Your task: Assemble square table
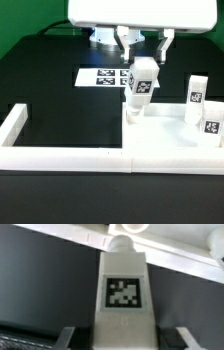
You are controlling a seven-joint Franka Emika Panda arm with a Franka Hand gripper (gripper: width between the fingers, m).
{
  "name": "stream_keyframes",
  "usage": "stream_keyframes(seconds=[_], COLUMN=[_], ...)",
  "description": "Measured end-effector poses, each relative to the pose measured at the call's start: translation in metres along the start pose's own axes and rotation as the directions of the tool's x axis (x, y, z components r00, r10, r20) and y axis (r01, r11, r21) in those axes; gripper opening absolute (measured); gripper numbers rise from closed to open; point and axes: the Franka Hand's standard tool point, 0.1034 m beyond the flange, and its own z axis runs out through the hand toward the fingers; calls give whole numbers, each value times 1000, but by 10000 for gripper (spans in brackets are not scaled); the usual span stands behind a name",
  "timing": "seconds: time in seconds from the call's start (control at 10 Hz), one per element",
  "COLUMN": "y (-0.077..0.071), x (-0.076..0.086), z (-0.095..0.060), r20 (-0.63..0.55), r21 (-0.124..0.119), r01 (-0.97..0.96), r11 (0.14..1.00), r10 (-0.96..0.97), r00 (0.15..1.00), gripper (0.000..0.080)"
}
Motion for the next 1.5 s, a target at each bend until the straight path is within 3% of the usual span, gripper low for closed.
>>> stream_keyframes(seconds=[0.3, 0.4, 0.5, 0.8, 1.1, 1.2, 1.3, 1.4, 1.5], y=[-2, -10, -18, -30, -29, -24, 0, 12, 6], x=[0, -2, -9, -1, -2, -3, -9, -10, -10], z=[0, -1, 1, 0, 1, 0, -2, -7, -6], r20=[-12, -104, -144, -208, -206, -207, -205, -207, -212], r21=[-4, -36, -47, -33, -35, -46, -70, -38, -2], r01=[-4, -15, -22, -113, -113, -89, -27, -53, -67], r11=[1000, 999, 999, 993, 993, 995, 997, 998, 998], r10=[4, 12, 15, 104, 103, 78, 12, 44, 65], r00=[1000, 995, 989, 973, 973, 975, 979, 977, 975], gripper=[290, 290, 290, 290, 290, 290, 290, 290, 290])
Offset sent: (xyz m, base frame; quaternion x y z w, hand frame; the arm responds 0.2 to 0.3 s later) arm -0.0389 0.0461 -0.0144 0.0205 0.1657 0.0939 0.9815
